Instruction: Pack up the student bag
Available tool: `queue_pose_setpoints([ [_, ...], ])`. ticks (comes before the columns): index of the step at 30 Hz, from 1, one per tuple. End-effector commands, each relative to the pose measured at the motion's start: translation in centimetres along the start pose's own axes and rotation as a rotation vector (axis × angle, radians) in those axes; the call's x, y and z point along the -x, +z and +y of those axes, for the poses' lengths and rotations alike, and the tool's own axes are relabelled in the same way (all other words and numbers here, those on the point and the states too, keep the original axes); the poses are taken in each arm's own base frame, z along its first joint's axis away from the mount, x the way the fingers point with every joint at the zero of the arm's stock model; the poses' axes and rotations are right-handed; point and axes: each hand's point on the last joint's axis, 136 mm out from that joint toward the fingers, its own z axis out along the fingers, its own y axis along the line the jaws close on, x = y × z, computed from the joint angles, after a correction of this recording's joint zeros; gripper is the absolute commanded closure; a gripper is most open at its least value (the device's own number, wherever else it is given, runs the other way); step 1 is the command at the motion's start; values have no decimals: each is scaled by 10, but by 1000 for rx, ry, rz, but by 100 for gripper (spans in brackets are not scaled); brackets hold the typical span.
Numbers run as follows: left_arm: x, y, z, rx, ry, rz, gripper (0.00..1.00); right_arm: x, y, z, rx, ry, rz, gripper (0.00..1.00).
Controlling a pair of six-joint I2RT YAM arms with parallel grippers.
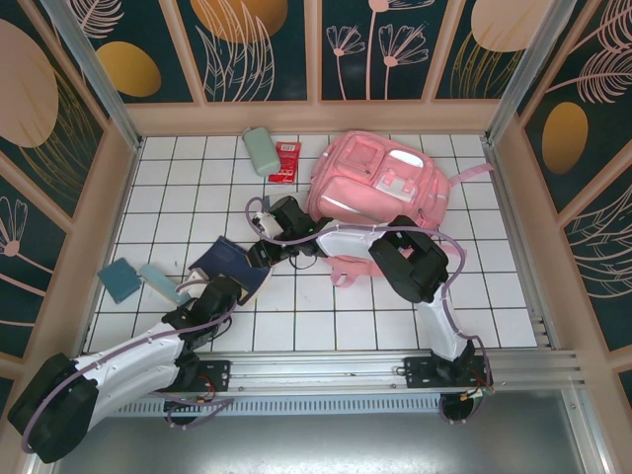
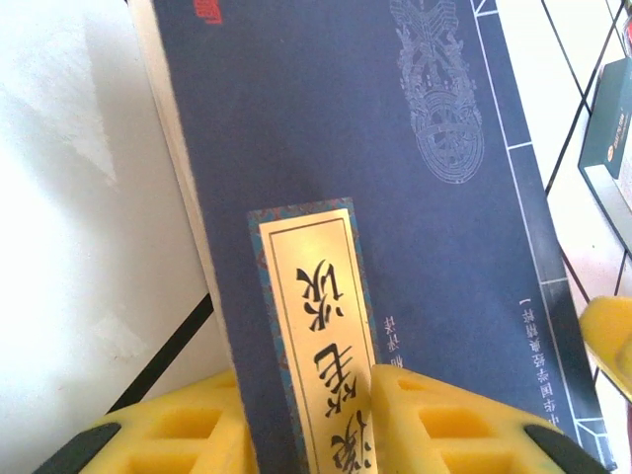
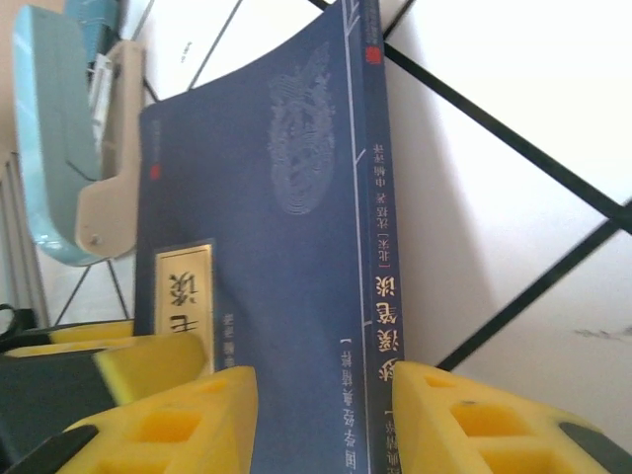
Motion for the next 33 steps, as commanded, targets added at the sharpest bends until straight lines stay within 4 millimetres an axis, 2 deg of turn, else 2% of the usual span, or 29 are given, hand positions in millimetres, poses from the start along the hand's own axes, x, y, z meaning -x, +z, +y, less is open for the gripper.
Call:
queue_pose_setpoints([
  [1,-21,2,26,63,1,103,67,-44,17,-4,-3,33,142,58],
  [3,-21,2,26,62,1,102,67,-45,18,-8,-12,37,147,57],
  [8,-21,2,26,60,-1,102,67,-47,16,5,78,38,165,69],
  [18,-22,2,26,57,4,103,67,-50,-7,49,286,-59,184,73],
  [23,-22,2,25,54,3,105,66,-47,-12,64,373,-65,168,74],
  [26,-21,0,18,36,14,108,63,-44,-12,64,367,-64,161,74],
  [30,-14,-6,1,-12,45,92,61,-38,-11,49,309,-26,141,74],
  [33,-11,-9,-16,-90,73,81,58,-31,-19,38,278,9,94,74],
])
